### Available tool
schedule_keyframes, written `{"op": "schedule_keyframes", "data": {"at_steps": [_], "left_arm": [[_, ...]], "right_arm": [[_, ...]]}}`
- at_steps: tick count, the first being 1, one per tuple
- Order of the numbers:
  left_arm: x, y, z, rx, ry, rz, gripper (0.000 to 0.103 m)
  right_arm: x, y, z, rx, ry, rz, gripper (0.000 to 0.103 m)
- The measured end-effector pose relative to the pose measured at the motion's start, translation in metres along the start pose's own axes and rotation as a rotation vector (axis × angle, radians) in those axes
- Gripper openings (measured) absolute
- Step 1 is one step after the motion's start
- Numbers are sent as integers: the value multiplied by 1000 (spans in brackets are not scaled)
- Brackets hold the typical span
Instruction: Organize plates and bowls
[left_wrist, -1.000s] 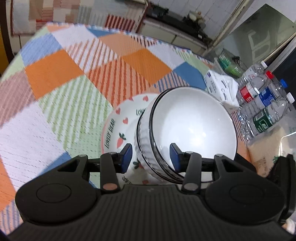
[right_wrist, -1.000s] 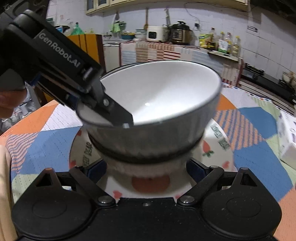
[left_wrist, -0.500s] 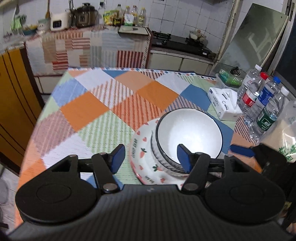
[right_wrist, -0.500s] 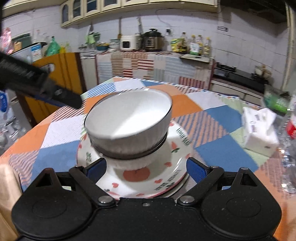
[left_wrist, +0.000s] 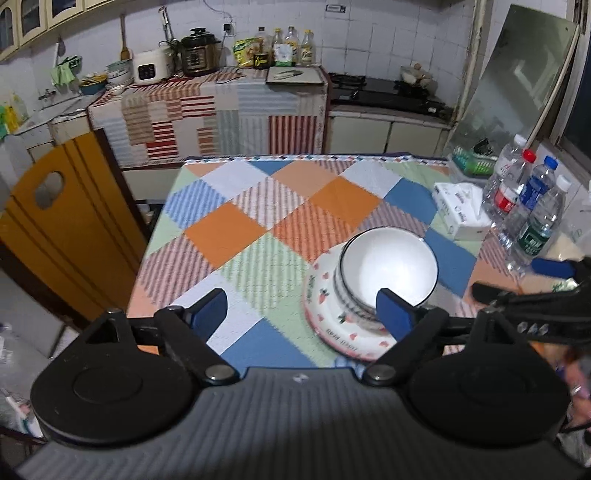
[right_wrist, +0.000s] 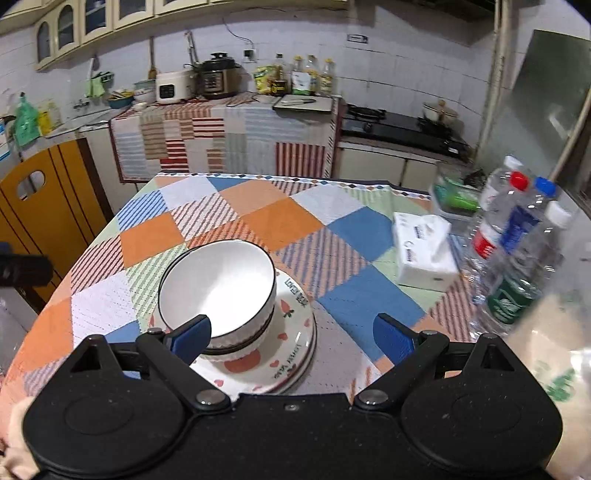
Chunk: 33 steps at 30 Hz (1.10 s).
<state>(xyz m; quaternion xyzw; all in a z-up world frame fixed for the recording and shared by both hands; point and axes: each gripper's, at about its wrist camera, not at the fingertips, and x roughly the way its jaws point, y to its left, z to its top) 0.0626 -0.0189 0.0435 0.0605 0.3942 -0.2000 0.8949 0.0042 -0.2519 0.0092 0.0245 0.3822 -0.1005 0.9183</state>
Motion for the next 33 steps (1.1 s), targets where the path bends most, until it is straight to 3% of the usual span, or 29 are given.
{"op": "schedule_keyframes", "data": {"at_steps": [6,12,20,33], "left_arm": [[-22,9,-7,5,16,41,88],[-36,16,-19,-12,10,35,89],[-42,18,-34,-20,-15,50,93],[-37,8,-42,5,-34,29,93]], "right_arm": [[-33,3,2,7,9,-38,97],[-58,12,-3,16,44,-44,97],[-86,33,-14,-34,18,-56,97],[-87,41,-29,-52,10,-52,97]]}}
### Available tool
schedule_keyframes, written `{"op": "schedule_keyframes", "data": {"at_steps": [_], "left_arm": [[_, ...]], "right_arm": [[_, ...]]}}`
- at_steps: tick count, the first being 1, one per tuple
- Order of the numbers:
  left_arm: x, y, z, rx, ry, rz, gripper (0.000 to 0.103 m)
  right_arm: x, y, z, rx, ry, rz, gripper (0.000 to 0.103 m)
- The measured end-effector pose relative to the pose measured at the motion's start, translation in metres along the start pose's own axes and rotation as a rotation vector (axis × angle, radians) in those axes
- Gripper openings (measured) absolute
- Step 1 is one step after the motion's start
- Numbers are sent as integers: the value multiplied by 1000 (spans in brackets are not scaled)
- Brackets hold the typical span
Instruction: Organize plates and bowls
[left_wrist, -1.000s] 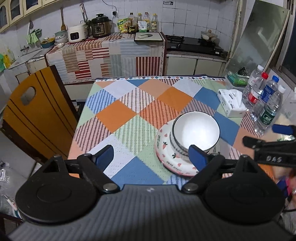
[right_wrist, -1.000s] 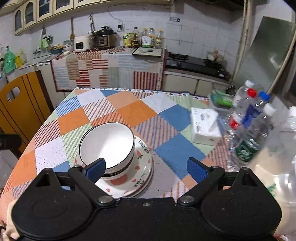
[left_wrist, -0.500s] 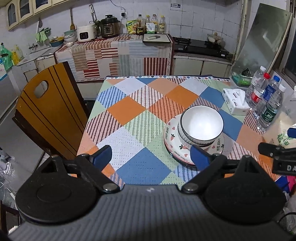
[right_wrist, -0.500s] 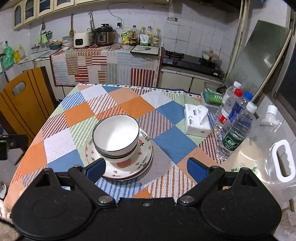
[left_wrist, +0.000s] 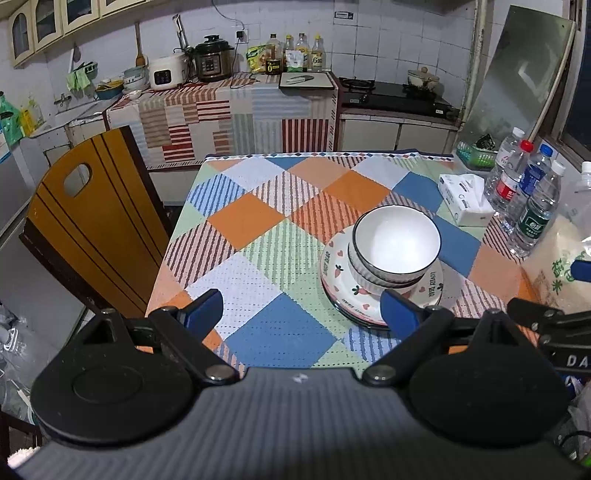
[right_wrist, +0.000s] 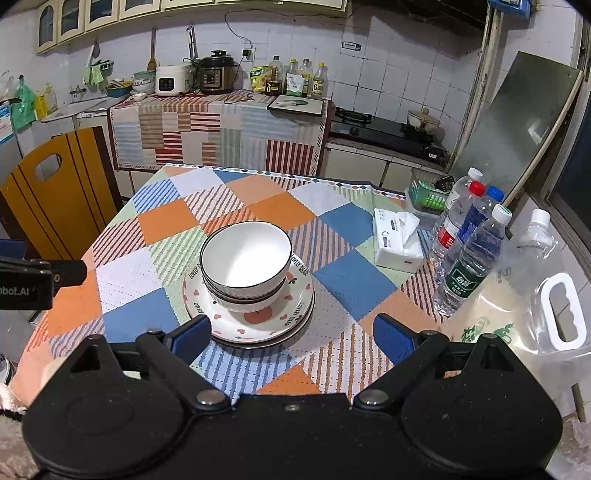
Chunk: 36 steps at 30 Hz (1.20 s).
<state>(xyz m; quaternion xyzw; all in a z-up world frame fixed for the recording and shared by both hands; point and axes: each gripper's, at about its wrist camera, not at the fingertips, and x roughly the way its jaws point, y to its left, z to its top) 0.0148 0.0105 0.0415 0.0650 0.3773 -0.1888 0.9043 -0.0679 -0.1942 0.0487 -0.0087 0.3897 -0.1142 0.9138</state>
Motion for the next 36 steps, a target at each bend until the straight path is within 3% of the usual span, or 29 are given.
{"op": "schedule_keyframes", "data": {"at_steps": [21,36], "left_arm": [[6,-5,-9,-3,13,-1,93],[9,-6,-12,13,20,-4,93]], "right_arm": [[2,-3,-16,19,-56,-71,97],[3,-3,-17,34,-52,-63,97]]}}
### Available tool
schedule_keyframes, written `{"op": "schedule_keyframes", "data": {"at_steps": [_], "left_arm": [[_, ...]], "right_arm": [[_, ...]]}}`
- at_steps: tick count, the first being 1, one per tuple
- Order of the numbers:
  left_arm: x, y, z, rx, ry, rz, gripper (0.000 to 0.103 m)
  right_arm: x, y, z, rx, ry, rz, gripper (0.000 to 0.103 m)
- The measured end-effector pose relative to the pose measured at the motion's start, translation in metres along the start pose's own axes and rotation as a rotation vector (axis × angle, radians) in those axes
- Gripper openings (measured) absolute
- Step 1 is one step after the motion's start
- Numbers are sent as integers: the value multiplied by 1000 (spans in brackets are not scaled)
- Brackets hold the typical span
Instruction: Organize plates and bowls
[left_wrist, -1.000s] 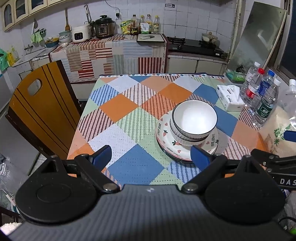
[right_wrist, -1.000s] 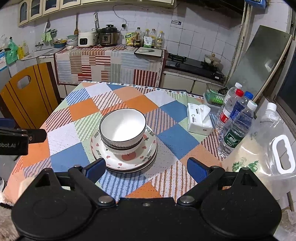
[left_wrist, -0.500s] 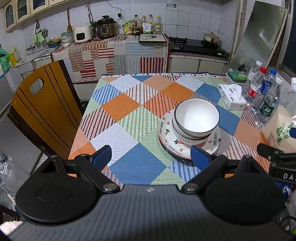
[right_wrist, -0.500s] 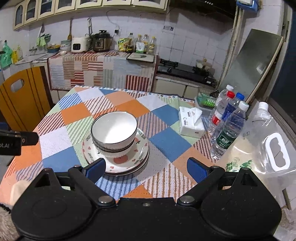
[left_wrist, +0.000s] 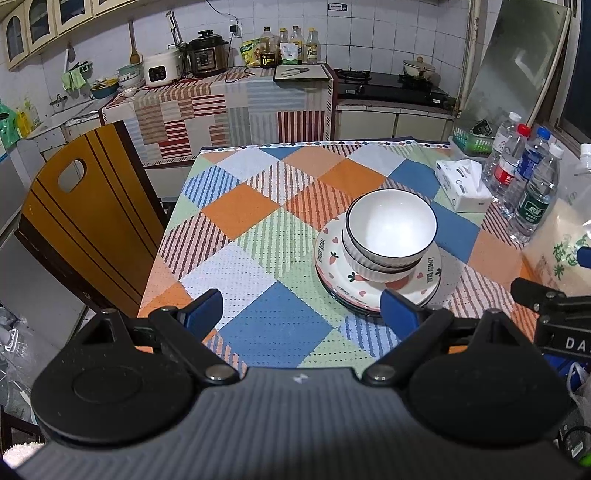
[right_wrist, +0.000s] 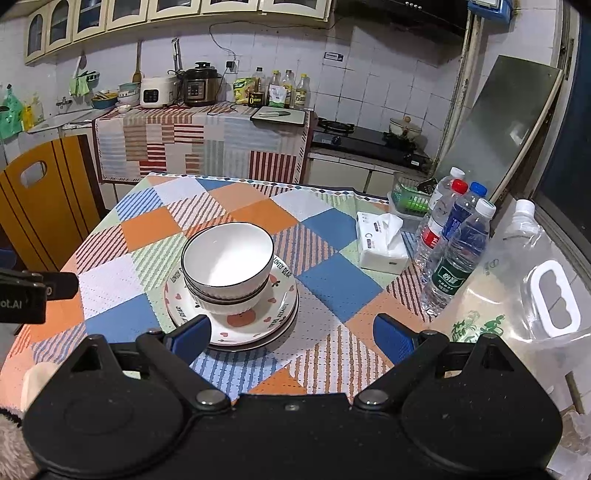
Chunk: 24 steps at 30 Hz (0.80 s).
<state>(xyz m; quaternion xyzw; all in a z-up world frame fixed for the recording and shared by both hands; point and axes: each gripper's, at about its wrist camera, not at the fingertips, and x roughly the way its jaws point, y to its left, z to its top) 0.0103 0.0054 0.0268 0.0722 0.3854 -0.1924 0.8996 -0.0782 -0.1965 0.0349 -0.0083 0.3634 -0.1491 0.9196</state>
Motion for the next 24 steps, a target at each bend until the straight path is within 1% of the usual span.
{"op": "schedule_keyframes", "data": {"at_steps": [24], "left_arm": [[1,3,-1,4,2,4,93]], "right_arm": [[5,1,-2,3,29,3,97]]}}
